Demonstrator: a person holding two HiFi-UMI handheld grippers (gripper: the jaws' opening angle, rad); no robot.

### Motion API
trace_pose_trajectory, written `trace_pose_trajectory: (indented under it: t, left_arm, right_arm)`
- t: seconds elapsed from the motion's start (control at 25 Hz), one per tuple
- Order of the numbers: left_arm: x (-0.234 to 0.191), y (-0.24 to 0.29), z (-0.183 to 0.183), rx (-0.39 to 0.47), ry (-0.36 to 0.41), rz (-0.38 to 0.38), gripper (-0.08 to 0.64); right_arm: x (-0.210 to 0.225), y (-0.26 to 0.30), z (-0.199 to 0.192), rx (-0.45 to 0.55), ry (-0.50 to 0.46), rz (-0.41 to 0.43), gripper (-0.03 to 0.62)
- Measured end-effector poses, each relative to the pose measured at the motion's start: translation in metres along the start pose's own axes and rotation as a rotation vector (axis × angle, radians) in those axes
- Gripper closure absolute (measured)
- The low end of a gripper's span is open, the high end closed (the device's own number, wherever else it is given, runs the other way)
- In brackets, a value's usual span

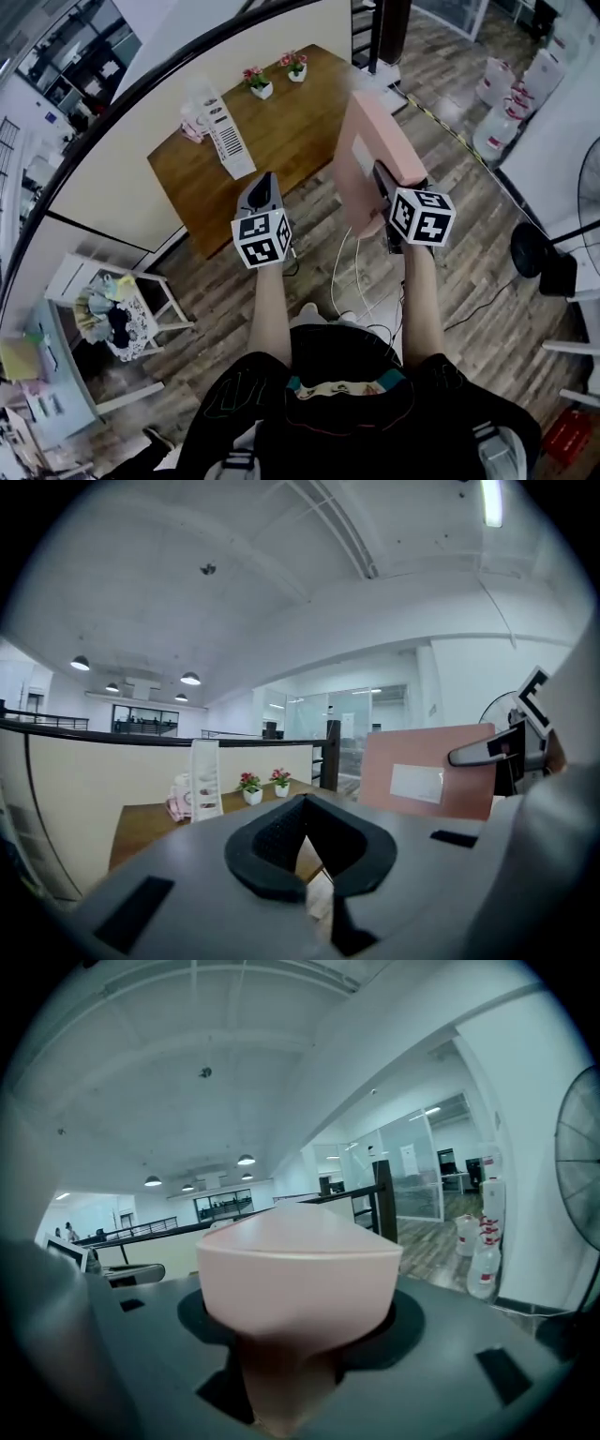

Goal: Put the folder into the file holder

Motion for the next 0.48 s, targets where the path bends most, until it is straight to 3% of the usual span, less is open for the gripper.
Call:
trace_pose_trajectory:
  t: [0.16,0.48]
  left_arm:
    - [-0.043,-0.015,-0.008,0.013,-0.055,0.082,0.563]
    - [-0.109,-0.040,-0.005,0.077,-0.103,0.147,0.563]
  right_arm:
    - [-0.044,0.030,0.013,-0.009,-0.064,0.081,0.311]
    - [-0.128,0.060,0.039,0.018,-0.173,0.160,0.311]
Point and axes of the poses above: the fingertips, and each gripper's own axes: y forward along the fingers, x to its right, z out of its top, the point moved 4 cm from there along -y, backward along the fingers, and after that the axes turned 14 degrees about -x, right-handed, at the moved point
